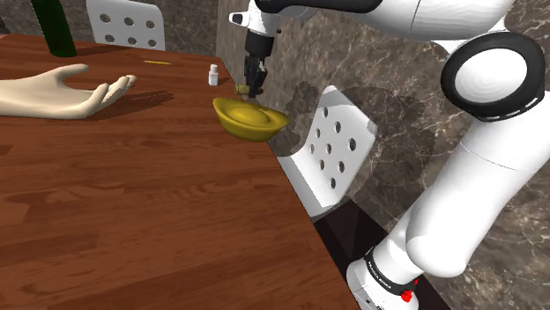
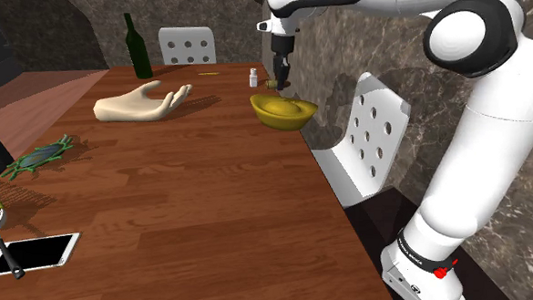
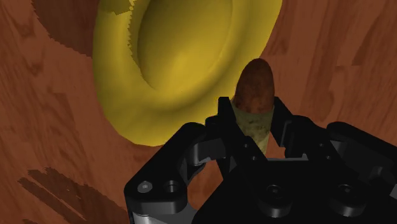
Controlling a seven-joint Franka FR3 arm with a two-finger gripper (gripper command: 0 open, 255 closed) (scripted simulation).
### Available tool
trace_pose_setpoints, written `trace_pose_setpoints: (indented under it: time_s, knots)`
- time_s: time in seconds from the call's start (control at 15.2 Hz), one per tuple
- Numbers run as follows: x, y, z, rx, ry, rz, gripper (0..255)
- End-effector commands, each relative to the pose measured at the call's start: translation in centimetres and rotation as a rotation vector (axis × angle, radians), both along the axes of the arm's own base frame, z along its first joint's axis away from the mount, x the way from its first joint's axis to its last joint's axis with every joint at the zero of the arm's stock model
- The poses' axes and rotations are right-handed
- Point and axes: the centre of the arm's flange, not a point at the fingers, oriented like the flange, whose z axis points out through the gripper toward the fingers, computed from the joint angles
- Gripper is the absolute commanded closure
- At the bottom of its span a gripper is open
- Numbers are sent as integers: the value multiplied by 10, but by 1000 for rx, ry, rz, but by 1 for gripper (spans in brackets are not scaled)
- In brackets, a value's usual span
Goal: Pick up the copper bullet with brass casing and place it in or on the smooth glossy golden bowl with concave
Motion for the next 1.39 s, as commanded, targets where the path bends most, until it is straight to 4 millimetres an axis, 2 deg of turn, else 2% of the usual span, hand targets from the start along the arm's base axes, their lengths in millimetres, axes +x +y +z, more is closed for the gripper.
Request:
trace_pose_setpoints:
  time_s: [0.0, 0.13, 0.99, 1.32]
  knots:
    - [17, -21, -3, 0, 0, 1, 255]
    - [35, -44, -3, 0, 0, 1, 255]
    - [35, -44, -72, 0, 0, 1, 255]
    - [35, -44, -75, 0, 0, 1, 255]
